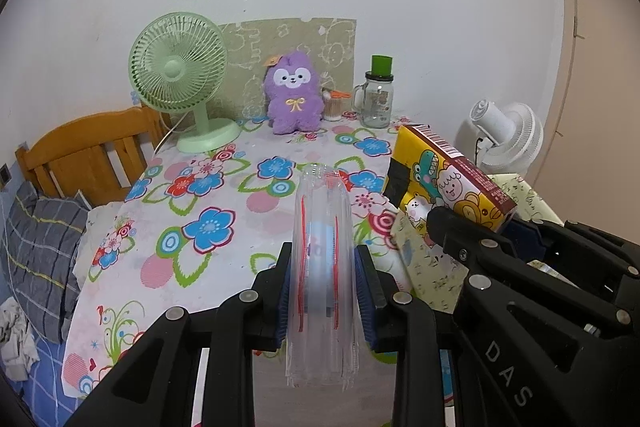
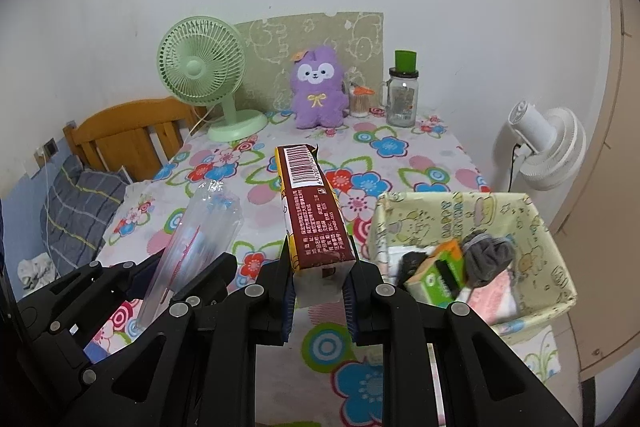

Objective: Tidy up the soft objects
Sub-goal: 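Carry the juice carton and straw pack over the paper box, then lower the carton and straw pack into the box and open both grippers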

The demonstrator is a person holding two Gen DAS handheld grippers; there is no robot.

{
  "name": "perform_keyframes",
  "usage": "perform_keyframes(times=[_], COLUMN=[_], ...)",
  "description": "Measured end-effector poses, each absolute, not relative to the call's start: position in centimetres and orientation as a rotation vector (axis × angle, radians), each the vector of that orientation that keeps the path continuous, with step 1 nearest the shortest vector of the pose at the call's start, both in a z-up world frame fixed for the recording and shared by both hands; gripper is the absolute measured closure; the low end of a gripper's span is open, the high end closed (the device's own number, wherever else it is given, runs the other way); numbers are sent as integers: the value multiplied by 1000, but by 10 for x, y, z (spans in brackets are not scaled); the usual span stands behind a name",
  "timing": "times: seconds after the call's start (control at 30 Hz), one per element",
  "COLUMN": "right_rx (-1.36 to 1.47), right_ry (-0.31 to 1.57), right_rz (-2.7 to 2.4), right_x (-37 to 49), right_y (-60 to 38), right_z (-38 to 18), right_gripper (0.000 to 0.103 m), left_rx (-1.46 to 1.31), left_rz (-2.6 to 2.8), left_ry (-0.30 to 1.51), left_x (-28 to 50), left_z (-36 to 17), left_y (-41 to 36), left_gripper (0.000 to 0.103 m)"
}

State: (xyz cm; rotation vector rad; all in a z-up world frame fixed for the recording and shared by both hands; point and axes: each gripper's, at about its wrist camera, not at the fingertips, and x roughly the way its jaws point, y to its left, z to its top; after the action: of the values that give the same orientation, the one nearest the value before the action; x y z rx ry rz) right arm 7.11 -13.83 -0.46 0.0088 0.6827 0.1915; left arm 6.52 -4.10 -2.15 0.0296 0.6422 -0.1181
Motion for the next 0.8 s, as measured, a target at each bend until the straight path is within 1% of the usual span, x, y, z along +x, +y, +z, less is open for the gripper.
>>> perform_keyframes(times=[0.4, 0.8], right_rx=[12, 27], right_ry=[656, 663], right_rz=[163, 99], right_x=[76, 86], right_y=[-175, -218], right_z=[9, 4], right_gripper=[80, 80], left_rx=[58, 95], left_rz=[-165, -235], left_ry=[616, 627], left_x=[72, 88], left_z=[-9, -13], left_y=[-78, -121], left_gripper=[75, 75])
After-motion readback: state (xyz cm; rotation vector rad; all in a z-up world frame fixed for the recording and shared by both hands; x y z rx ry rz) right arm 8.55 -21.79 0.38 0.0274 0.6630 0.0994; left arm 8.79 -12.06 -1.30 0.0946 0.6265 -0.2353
